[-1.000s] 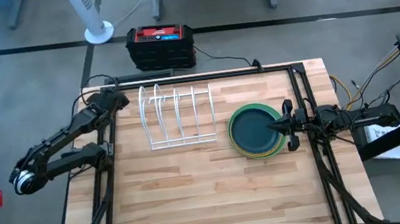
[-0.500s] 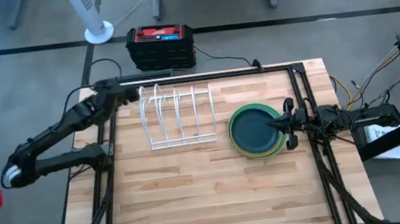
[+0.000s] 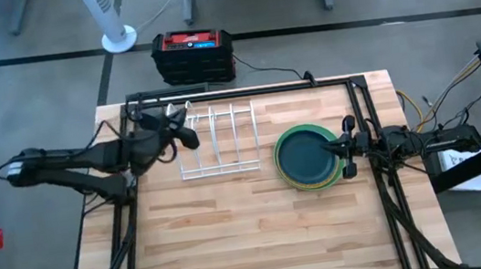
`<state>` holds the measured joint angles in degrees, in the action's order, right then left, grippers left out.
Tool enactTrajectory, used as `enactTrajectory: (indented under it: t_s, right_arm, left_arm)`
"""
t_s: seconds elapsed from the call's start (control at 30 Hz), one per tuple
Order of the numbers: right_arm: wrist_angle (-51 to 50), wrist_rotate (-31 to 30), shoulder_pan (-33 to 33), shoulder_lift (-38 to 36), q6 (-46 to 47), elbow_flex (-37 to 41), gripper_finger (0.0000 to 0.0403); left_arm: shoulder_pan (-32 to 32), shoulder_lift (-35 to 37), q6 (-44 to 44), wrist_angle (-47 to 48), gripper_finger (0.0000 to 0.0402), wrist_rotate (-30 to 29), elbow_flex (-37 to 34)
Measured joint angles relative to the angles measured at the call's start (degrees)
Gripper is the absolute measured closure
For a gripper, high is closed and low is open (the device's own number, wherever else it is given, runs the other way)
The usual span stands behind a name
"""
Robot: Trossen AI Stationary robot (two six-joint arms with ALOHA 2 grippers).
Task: Sort dishes
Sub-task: Put the dark blue plate in the dish rack
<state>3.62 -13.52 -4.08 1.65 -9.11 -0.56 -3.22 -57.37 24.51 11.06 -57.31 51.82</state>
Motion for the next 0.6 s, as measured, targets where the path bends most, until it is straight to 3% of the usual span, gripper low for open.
enactTrajectory:
  t_s: [0.27,0.5,0.6]
  right_arm:
    - [1.28,-1.00,-0.02,0.00,4.69,-0.01,0.0403]
    - [0.64,-4.52,-0.02,0.00,13.16,-2.53,0.0403]
    - [-4.76,-4.63,-0.02,0.00,15.19,-6.50,0.0403]
  left_arm:
    - [-1.89,-12.03,-10.71,0.51,0.0401,-0.47,12.79]
    - [-2.32,-24.29,-12.22,4.51,0.0401,2.63,24.97]
    - [-3.00,-29.42,-13.03,5.57,0.0402,4.85,27.77]
